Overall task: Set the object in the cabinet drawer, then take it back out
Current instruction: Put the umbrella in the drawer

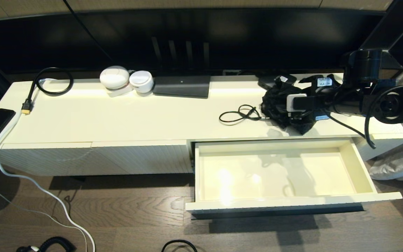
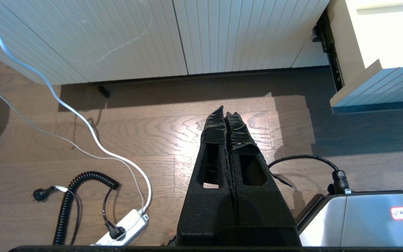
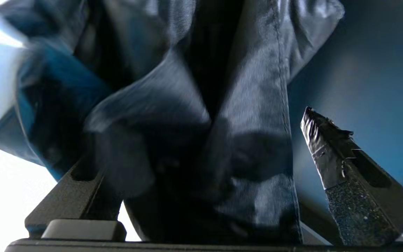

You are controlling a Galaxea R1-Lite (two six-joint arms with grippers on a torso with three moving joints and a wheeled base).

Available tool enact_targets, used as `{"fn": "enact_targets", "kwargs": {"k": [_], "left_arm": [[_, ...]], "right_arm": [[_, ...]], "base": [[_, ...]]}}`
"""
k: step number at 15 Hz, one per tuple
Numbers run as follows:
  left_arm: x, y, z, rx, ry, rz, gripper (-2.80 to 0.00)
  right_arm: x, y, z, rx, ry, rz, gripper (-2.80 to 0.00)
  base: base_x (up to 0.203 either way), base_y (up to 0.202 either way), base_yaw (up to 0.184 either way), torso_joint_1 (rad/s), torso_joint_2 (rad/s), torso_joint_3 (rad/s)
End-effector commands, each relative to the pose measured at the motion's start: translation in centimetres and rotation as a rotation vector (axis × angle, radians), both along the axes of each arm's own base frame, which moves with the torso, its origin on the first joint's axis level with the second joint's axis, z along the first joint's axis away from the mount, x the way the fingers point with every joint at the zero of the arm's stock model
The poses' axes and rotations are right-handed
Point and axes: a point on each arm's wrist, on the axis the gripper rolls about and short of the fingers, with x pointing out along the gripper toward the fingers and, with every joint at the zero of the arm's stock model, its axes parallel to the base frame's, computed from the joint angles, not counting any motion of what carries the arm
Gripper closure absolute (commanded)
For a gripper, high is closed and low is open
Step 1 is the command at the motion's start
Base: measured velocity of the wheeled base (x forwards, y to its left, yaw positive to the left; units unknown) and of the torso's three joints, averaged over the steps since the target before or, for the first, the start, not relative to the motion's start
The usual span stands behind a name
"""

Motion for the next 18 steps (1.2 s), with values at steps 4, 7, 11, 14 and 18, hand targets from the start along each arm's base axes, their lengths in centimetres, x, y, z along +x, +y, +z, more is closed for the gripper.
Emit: {"fn": "enact_targets", "kwargs": {"k": [4, 7, 11, 14, 18], "left_arm": [[0.0, 0.0, 0.0, 0.001, 0.001, 0.0, 0.0], [0.0, 0.0, 0.0, 0.001, 0.001, 0.0, 0.0], [0.0, 0.0, 0.0, 0.001, 0.001, 0.0, 0.0], [0.0, 0.0, 0.0, 0.001, 0.001, -0.001, 0.0], [0.0, 0.0, 0.0, 0.001, 0.001, 0.0, 0.0]], "right_arm": [[2.3, 0.4, -1.1, 0.016, 0.004, -0.006, -2.8], [3.2, 0.5, -1.3, 0.026, -0.007, -0.008, -2.8], [4.2, 0.6, -1.7, 0.025, -0.009, -0.028, -2.8], [4.5, 0.5, -1.7, 0.033, -0.009, -0.049, -2.8], [4.6, 0.6, -1.7, 0.046, -0.009, -0.051, -2.8]], "base": [[0.0, 0.0, 0.0, 0.0, 0.0, 0.0], [0.0, 0.0, 0.0, 0.0, 0.0, 0.0], [0.0, 0.0, 0.0, 0.0, 0.0, 0.0], [0.0, 0.0, 0.0, 0.0, 0.0, 0.0], [0.0, 0.0, 0.0, 0.0, 0.0, 0.0]]}}
